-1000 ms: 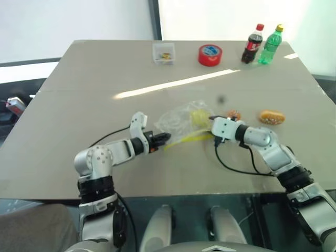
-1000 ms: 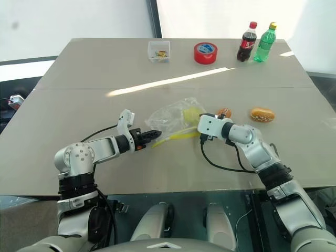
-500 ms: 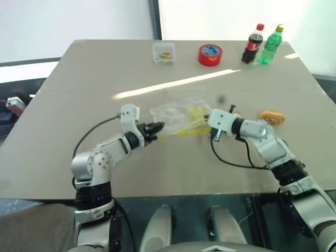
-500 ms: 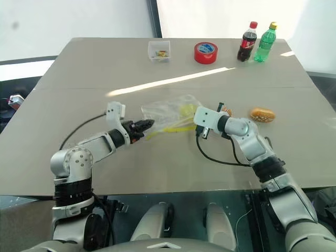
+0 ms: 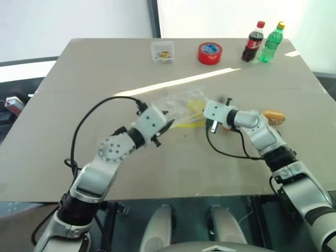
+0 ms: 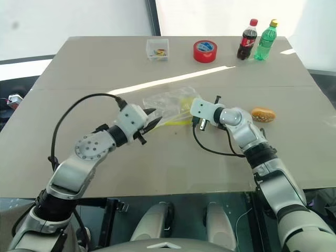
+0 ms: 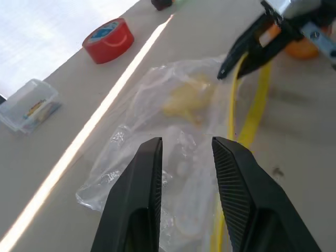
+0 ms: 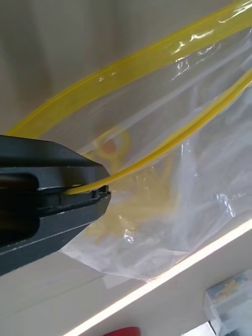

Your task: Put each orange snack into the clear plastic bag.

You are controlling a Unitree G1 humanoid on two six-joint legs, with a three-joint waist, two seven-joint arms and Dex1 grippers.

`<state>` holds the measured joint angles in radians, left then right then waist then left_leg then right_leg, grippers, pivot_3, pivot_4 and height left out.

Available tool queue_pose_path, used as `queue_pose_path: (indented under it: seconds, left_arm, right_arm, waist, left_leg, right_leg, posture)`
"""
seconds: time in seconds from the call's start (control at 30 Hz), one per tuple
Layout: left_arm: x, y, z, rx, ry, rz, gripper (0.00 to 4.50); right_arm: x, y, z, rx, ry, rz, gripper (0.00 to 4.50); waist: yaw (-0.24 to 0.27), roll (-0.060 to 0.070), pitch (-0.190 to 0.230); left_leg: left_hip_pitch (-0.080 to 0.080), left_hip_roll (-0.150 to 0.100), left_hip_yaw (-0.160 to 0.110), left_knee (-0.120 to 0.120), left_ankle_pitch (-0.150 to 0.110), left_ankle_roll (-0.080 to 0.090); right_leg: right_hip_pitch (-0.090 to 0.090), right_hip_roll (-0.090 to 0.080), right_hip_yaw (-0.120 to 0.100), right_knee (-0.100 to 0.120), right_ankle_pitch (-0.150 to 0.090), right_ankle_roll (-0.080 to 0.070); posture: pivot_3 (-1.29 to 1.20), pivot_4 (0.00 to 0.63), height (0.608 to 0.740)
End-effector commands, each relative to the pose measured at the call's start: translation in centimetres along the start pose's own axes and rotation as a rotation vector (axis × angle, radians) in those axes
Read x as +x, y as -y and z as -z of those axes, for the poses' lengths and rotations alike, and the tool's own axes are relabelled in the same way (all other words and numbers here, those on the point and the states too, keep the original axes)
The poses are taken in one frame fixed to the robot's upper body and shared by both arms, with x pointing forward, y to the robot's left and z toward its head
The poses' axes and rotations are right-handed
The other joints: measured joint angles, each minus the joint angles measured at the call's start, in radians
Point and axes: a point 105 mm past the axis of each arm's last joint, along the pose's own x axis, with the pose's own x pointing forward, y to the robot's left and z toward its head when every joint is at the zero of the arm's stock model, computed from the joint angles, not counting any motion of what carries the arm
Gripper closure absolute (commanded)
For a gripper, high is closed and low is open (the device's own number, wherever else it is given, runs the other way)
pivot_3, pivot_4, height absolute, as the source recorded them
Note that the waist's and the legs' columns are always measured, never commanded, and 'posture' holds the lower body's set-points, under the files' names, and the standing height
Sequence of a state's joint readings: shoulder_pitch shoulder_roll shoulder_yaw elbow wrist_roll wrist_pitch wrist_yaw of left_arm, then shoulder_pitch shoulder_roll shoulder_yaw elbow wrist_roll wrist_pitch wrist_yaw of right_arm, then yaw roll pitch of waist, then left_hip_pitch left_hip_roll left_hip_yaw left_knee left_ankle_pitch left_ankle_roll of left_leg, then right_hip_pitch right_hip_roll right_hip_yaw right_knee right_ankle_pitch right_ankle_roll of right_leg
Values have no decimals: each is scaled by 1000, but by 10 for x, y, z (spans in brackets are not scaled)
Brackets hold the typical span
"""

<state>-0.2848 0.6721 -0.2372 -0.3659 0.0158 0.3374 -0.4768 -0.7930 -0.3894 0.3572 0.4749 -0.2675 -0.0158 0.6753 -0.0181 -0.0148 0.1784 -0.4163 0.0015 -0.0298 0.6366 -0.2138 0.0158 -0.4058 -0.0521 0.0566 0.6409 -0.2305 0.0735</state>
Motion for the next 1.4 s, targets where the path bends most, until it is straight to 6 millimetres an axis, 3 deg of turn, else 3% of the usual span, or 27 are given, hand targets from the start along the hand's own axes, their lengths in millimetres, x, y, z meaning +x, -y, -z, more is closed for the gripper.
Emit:
queue_pose_path:
  seconds: [0.03,0.37,0.6,0.7,0.77,0.8,0.9,1.0,1.07,1.2,1.3,1.37,1.4]
  left_arm:
    - [0,6,5,99,2,12,2876]
    - [7,3,25,147,-39,-6,2876]
    - [10,2,23,153,-5,-13,2876]
    - [11,1,20,132,17,-23,3596]
    - [11,0,23,134,3,-30,4430]
    - [11,0,24,128,-6,-37,4430]
    - [13,-2,25,93,-21,-49,4500]
    - [15,-7,23,62,-28,-73,4500]
    - [16,-8,22,46,-32,-81,4500]
    - [16,-9,25,19,-48,-89,4500]
    - [17,-11,26,-10,-53,-105,4500]
    - [18,-11,24,-30,-49,-111,4500]
    - [19,-11,24,-37,-46,-112,4500]
  right_arm:
    - [-1,12,-12,-21,41,35,4500]
    - [-4,12,-13,-18,44,35,4500]
    - [-5,12,-15,-10,49,38,4500]
    - [-5,12,-14,-10,47,37,4500]
    - [-5,11,-15,-24,49,31,4500]
    - [-6,10,-15,-33,48,24,4500]
    - [-7,10,-18,-38,60,39,3744]
    - [-16,15,-13,-6,29,63,2437]
    - [-27,16,-13,45,41,74,2437]
    - [-47,14,-31,324,152,98,2437]
    - [-57,8,-37,417,185,109,3305]
    - [-53,-1,-34,426,163,94,4338]
    - [-50,-4,-33,423,153,91,4464]
  waist:
    - [0,0,0]
    - [0,0,0]
    - [0,0,0]
    - [0,0,0]
    - [0,0,0]
    - [0,0,0]
    - [0,0,0]
    - [1,0,0]
    - [5,0,0]
    - [3,0,0]
    - [0,0,0]
    - [0,0,0]
    - [0,0,0]
  left_leg:
    - [0,0,1,0,0,0]
    - [-1,0,3,0,0,0]
    - [-1,0,3,0,0,0]
    - [-1,0,3,0,0,0]
    - [-1,0,3,0,0,0]
    - [-1,0,3,0,0,0]
    - [-1,0,3,0,0,0]
    - [-1,0,3,1,0,0]
    - [-1,0,2,1,0,0]
    - [-2,0,1,1,0,0]
    - [-1,1,-2,2,0,0]
    - [-1,1,-2,2,0,0]
    - [-1,1,-2,3,0,0]
  right_leg:
    - [0,0,0,0,0,0]
    - [-1,0,0,1,0,0]
    - [-1,0,0,1,0,0]
    - [-1,0,0,2,0,0]
    - [-1,0,0,2,0,0]
    - [-1,0,0,2,0,0]
    - [-1,0,0,2,0,0]
    - [-1,0,0,2,0,0]
    - [-1,0,-1,2,0,0]
    - [-1,0,-1,2,0,0]
    - [-1,1,0,4,0,0]
    - [-1,1,-1,5,0,0]
    - [-1,1,-1,5,0,0]
  posture:
    - [0,150,740]
    - [0,150,740]
    - [0,150,740]
    - [0,150,740]
    - [0,150,740]
    - [0,150,740]
    - [0,150,740]
    - [0,150,740]
    - [0,150,740]
    - [0,150,740]
    - [0,150,740]
    - [0,150,740]
    - [0,150,740]
